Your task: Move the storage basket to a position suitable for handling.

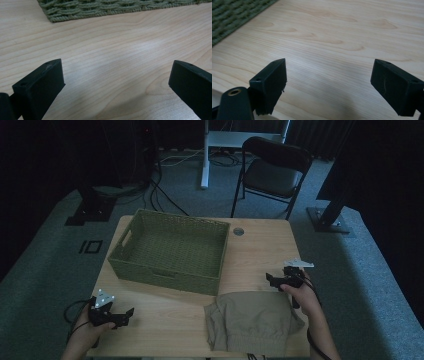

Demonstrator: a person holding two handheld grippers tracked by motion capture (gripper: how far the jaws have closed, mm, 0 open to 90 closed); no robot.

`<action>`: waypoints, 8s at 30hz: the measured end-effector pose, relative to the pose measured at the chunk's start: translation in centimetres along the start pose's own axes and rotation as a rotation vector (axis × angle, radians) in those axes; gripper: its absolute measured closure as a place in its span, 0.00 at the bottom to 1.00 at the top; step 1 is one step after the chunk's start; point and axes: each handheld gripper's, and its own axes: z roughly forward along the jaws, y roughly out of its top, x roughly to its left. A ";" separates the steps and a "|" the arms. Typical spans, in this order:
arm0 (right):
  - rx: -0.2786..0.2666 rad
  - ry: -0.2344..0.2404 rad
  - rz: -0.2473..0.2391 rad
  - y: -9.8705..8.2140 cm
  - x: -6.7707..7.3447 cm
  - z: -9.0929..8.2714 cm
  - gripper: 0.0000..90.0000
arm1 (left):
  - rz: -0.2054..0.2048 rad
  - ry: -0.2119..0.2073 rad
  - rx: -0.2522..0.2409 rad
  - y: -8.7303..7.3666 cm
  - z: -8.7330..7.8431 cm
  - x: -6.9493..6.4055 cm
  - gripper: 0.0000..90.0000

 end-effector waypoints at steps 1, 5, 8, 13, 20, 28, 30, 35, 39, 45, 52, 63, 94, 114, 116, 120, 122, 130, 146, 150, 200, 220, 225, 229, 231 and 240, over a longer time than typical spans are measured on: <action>-0.010 0.013 0.007 0.4 0.5 -0.1 0.15 | -0.004 -0.002 -0.003 0.1 -0.1 0.1 0.01; -0.021 0.041 0.009 1.0 1.4 -0.2 0.16 | -0.015 -0.008 -0.023 0.5 -0.2 0.2 0.01; -0.030 0.054 0.004 1.4 2.1 -0.3 0.17 | -0.017 -0.009 -0.026 0.7 -0.3 0.3 0.01; -0.046 0.069 -0.031 1.9 3.2 -0.6 0.17 | -0.012 -0.003 -0.041 1.5 -0.7 0.7 0.01; -0.040 0.107 -0.065 2.5 5.1 -0.7 0.17 | -0.005 0.004 -0.058 2.6 -1.2 1.1 0.01; -0.065 0.140 -0.075 3.2 6.7 -1.1 0.17 | -0.002 -0.001 -0.075 3.6 -1.5 1.4 0.01; -0.070 0.157 -0.074 3.6 7.3 -1.3 0.17 | 0.005 -0.003 -0.079 4.3 -1.6 1.5 0.01; -0.090 0.168 -0.074 4.3 8.1 -1.8 0.17 | 0.019 -0.014 -0.100 5.7 -1.8 1.7 0.01; -0.098 0.176 -0.092 4.8 9.0 -2.0 0.17 | 0.036 -0.005 -0.110 6.9 -1.9 1.9 0.01; -0.119 0.202 -0.108 5.7 10.4 -2.1 0.18 | 0.033 -0.014 -0.136 8.7 -1.9 2.4 0.01; -0.151 0.223 -0.137 6.6 12.5 -2.4 0.18 | 0.012 -0.035 -0.158 10.1 -1.3 3.5 0.01; -0.156 0.225 -0.148 7.5 14.6 -1.7 0.22 | -0.080 -0.020 -0.184 12.0 -0.2 5.9 0.01; -0.193 0.097 0.000 8.2 17.8 2.9 0.33 | -0.123 0.143 -0.229 13.9 5.3 9.9 0.42; -0.094 0.067 0.056 7.6 18.3 4.0 0.59 | -0.176 0.130 -0.115 13.9 5.7 8.6 0.93; -0.090 0.055 0.047 7.6 18.4 4.0 0.60 | -0.199 0.138 -0.125 13.7 5.7 8.4 0.93; -0.090 0.036 0.045 7.7 18.5 4.0 0.62 | -0.227 0.145 -0.146 13.5 5.7 8.1 0.94; -0.089 0.030 0.047 7.7 18.4 4.0 0.63 | -0.227 0.146 -0.153 13.3 5.7 7.9 0.94; -0.085 0.011 0.056 7.9 17.8 4.0 0.67 | -0.262 0.135 -0.170 12.8 5.4 7.0 0.94; -0.071 -0.014 0.046 8.0 16.1 3.7 0.73 | -0.291 0.141 -0.192 11.8 4.7 4.4 0.94; -0.063 -0.006 0.031 8.0 15.3 3.6 0.74 | -0.285 0.130 -0.186 11.7 4.5 3.7 0.94; -0.160 0.030 0.113 9.0 9.4 1.3 0.47 | -0.279 -0.002 -0.246 15.0 6.3 -0.2 0.40; -0.117 -0.144 0.159 7.7 10.4 4.4 0.80 | -0.246 0.060 -0.220 14.3 9.1 0.2 0.74; -0.105 -0.175 0.161 7.8 10.6 4.4 0.85 | -0.277 0.053 -0.203 14.5 9.1 0.1 0.84; -0.106 -0.176 0.157 7.9 10.4 4.4 0.85 | -0.261 0.059 -0.190 14.7 9.1 -0.2 0.86; -0.106 -0.175 0.155 7.9 10.3 4.4 0.86 | -0.258 0.060 -0.187 14.8 9.2 -0.4 0.88; -0.098 -0.181 0.143 8.0 8.9 4.3 0.86 | -0.259 0.056 -0.185 15.3 9.8 -1.6 0.89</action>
